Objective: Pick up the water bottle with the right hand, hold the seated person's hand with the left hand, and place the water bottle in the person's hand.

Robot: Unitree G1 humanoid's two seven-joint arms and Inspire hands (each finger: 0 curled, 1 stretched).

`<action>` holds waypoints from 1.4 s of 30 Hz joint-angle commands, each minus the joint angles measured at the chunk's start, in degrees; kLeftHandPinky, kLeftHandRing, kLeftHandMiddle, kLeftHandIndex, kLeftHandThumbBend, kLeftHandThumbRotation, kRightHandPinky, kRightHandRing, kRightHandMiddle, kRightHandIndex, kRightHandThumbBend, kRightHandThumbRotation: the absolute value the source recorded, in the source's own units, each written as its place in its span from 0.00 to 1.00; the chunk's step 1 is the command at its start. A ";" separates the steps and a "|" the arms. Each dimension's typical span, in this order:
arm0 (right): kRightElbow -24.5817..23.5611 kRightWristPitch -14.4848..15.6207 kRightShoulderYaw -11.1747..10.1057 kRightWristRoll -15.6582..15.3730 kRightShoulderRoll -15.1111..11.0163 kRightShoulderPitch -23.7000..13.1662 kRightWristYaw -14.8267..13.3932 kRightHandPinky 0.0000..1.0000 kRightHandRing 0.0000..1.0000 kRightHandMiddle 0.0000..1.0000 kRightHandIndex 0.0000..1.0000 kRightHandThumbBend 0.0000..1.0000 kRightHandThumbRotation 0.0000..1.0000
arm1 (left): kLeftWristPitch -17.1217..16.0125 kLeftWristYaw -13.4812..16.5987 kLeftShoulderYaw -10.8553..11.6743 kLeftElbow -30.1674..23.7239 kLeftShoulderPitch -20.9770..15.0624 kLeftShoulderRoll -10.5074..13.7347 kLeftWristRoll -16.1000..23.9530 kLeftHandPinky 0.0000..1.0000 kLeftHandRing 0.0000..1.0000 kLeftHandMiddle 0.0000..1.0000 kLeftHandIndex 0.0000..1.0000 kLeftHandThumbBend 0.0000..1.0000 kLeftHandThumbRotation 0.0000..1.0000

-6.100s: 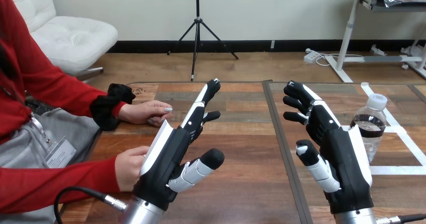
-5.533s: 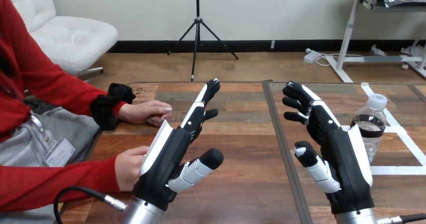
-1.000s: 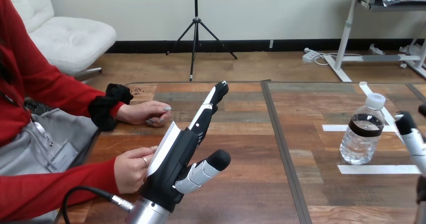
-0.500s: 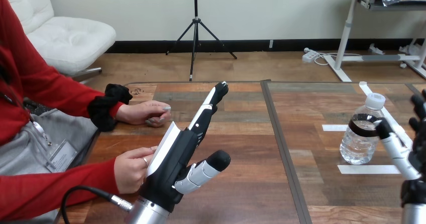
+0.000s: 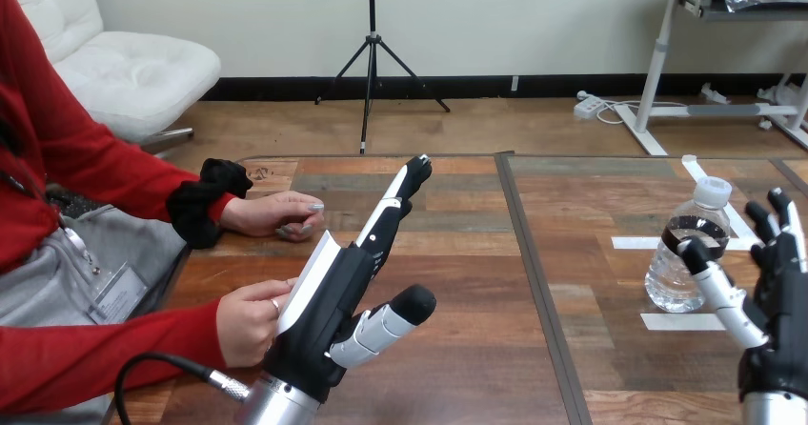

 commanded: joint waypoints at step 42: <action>8.90 9.36 5.69 -6.05 -4.86 -8.74 -6.36 0.96 0.95 0.93 0.98 1.00 0.62 | 0.84 -0.30 0.49 -4.73 -1.72 -0.21 -0.92 0.97 1.00 1.00 1.00 1.00 1.00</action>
